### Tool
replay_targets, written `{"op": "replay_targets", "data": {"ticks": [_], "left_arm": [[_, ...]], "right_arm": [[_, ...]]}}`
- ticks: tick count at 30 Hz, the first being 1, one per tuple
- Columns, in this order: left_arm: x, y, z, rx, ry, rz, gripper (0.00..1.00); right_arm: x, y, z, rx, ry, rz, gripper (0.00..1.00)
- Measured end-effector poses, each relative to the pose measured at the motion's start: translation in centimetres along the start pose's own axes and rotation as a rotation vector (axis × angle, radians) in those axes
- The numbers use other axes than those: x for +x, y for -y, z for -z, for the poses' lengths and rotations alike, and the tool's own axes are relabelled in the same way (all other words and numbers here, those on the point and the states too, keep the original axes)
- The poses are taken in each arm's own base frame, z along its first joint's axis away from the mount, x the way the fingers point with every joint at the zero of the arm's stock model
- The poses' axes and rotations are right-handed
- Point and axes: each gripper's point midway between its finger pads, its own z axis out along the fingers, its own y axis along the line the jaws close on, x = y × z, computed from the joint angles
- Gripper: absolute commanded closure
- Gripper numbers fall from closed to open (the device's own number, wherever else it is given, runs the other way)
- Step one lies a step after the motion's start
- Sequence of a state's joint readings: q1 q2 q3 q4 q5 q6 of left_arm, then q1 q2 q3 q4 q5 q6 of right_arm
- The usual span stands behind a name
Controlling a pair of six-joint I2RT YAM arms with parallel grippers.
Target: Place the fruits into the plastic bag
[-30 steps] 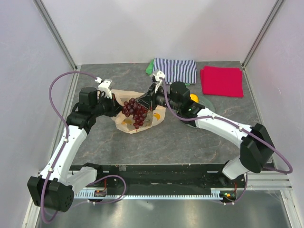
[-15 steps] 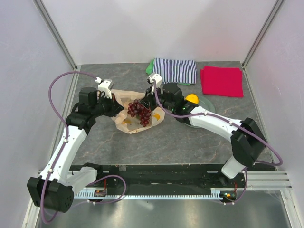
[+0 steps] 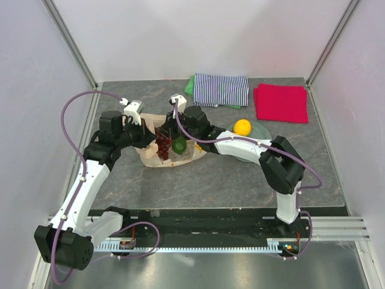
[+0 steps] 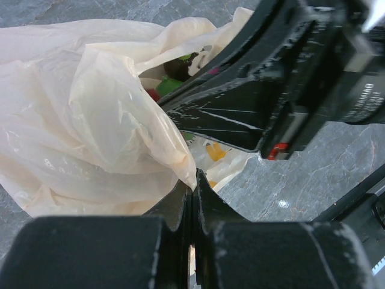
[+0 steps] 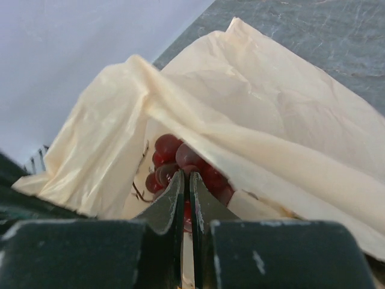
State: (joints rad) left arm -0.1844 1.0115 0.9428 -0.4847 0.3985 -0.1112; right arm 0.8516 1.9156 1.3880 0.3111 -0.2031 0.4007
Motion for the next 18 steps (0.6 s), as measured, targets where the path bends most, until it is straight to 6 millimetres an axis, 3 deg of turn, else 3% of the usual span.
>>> {"op": "replay_targets", "data": {"ticks": [7, 9, 13, 14, 18], "left_arm": [[0.0, 0.0, 0.0, 0.0, 0.0, 0.0, 0.99], [0.0, 0.0, 0.0, 0.0, 0.0, 0.0, 0.99], [0.0, 0.0, 0.0, 0.0, 0.0, 0.0, 0.99], [0.0, 0.0, 0.0, 0.0, 0.0, 0.0, 0.98], [0.0, 0.0, 0.0, 0.0, 0.0, 0.0, 0.98]], "right_arm": [[-1.0, 0.2, -0.9, 0.01, 0.074, -0.091, 0.98], [-0.5, 0.9, -1.3, 0.032, 0.073, -0.094, 0.89], [2.4, 2.7, -1.9, 0.084, 0.014, -0.104, 0.71], [3.2, 3.1, -1.7, 0.097, -0.002, -0.105, 0.61], [4.5, 3.9, -1.4, 0.123, -0.028, -0.089, 0.36]]}}
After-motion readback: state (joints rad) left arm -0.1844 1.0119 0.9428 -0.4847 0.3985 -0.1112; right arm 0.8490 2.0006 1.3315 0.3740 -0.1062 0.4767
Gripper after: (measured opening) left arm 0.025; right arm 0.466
